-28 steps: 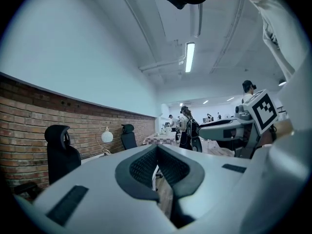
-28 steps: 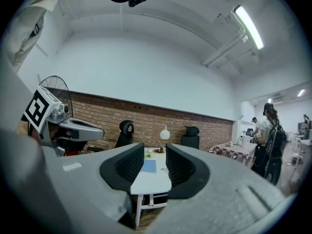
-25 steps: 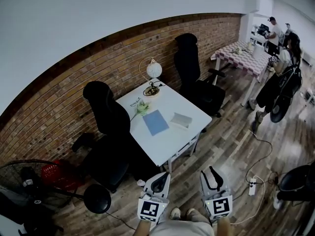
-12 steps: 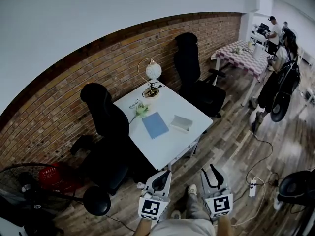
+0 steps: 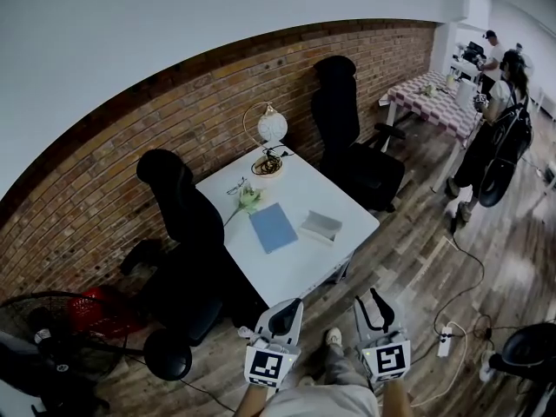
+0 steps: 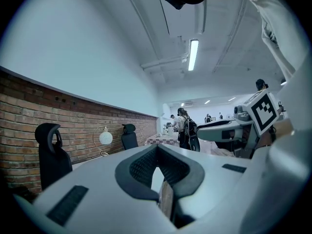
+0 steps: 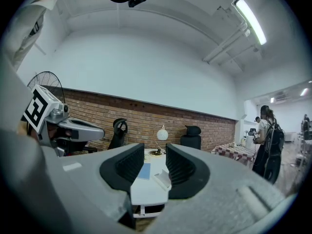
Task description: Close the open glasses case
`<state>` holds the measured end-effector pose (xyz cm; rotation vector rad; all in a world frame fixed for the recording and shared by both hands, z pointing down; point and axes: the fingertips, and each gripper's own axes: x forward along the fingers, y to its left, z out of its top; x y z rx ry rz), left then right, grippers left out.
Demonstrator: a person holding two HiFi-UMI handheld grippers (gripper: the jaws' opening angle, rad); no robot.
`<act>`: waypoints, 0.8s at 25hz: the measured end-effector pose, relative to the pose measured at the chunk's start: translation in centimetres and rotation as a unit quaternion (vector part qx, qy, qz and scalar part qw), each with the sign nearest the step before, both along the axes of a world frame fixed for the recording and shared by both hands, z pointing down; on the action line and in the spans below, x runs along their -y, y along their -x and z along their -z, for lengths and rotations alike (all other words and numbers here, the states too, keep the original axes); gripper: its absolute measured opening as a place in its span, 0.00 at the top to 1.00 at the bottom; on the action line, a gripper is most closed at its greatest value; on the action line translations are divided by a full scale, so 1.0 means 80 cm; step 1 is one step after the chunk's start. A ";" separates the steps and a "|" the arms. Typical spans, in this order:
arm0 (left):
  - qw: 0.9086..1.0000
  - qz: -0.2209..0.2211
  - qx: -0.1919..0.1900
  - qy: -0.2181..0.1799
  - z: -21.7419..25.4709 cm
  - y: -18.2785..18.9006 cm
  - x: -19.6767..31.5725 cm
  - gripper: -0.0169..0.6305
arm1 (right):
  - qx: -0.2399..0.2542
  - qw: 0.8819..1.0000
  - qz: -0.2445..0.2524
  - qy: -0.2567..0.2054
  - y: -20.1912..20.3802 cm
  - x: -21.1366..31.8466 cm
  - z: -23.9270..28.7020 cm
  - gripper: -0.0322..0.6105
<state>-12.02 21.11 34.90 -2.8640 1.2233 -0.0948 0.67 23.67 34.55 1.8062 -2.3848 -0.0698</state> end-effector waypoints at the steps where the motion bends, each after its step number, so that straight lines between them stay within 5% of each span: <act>1: 1.000 0.000 0.001 -0.008 0.000 -0.005 0.007 0.97 | 0.001 1.000 0.001 0.001 -0.004 0.008 -0.001 0.76; 20: 0.999 0.041 0.016 0.017 -0.022 -0.089 0.142 0.97 | 0.019 0.999 0.046 0.019 -0.092 0.159 -0.024 0.76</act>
